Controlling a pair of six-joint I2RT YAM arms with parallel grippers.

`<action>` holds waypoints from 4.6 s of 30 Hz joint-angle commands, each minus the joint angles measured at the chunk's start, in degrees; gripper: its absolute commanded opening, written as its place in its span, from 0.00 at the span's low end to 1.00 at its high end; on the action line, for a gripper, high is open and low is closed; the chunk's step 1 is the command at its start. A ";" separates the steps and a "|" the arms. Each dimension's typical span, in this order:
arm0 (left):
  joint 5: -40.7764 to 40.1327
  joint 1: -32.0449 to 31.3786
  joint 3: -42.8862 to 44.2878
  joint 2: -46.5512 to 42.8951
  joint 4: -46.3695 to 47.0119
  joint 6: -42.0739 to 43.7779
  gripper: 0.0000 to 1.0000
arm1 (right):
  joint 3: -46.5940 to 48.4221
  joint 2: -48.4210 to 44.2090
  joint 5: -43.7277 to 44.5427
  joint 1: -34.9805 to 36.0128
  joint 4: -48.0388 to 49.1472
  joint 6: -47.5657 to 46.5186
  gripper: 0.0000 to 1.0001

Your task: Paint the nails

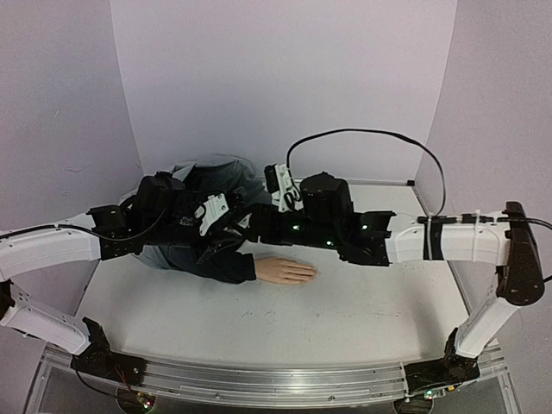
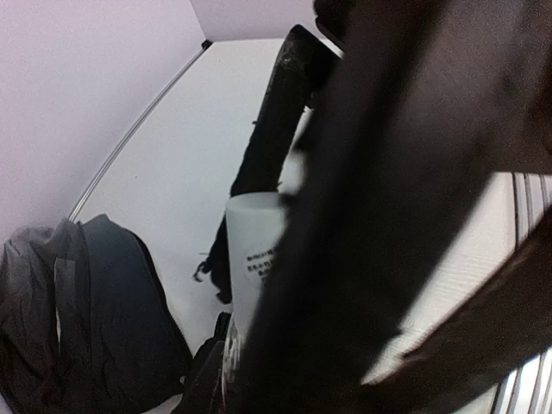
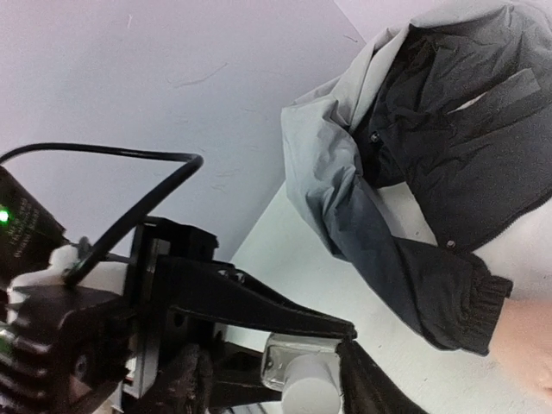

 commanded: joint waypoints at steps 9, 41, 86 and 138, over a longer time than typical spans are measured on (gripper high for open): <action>10.08 -0.67 3.21 -0.71 9.79 -1.39 0.00 | -7.89 -18.34 -2.09 -4.93 -6.60 -18.87 0.98; 33.52 -0.67 4.45 1.43 9.84 -7.12 0.00 | 1.41 -7.73 -49.42 -10.54 -3.24 -35.75 0.36; 2.03 -0.58 0.95 -2.45 14.56 -6.07 0.00 | -7.85 -21.92 20.60 -1.03 -4.87 -12.13 0.87; 6.10 -0.76 1.78 -2.99 14.45 -10.90 0.00 | -3.98 -5.55 -21.54 -5.27 6.62 -19.77 0.00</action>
